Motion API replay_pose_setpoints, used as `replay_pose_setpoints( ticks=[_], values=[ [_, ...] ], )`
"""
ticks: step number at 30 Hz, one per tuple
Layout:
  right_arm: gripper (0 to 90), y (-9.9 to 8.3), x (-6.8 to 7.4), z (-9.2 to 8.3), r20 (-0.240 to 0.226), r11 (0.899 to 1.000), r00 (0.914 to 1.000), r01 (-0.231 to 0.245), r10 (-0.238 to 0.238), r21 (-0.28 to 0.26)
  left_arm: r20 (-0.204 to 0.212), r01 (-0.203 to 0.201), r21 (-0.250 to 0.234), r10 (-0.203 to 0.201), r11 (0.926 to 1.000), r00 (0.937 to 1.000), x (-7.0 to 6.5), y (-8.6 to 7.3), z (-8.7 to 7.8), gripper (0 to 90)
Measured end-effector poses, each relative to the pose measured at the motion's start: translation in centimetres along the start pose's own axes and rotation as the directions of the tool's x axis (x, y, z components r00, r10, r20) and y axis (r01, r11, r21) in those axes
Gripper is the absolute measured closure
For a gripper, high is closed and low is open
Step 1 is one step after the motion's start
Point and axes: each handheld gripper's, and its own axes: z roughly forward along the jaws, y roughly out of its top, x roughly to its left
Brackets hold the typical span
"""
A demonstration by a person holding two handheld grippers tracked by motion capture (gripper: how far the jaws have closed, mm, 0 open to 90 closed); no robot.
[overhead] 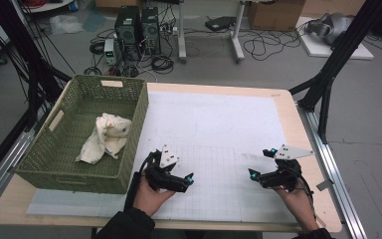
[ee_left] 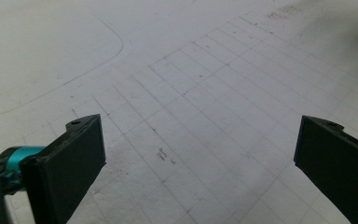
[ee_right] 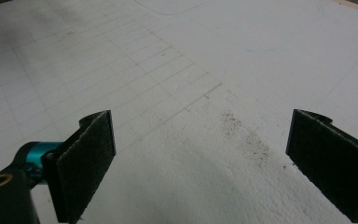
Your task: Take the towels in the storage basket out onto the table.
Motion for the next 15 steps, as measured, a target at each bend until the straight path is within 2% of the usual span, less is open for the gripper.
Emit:
replay_pose_setpoints(
  ticks=[6, 15],
  values=[
    [7.1, 0.05, -0.10, 0.38, -0.014, 1.000, 0.9999, -0.007, 0.007, -0.001, -0.018, 0.007, -0.005, -0.007, 1.0000, 0.9998, 0.19, -0.09, -0.22, 2.3],
    [7.1, 0.14, 0.30, 0.31, -0.016, 1.000, 0.9999, -0.002, 0.002, 0.006, -0.015, -0.009, -0.003, 0.009, 1.0000, 0.9998, -0.34, -0.14, -0.29, 2.3]
  ],
)
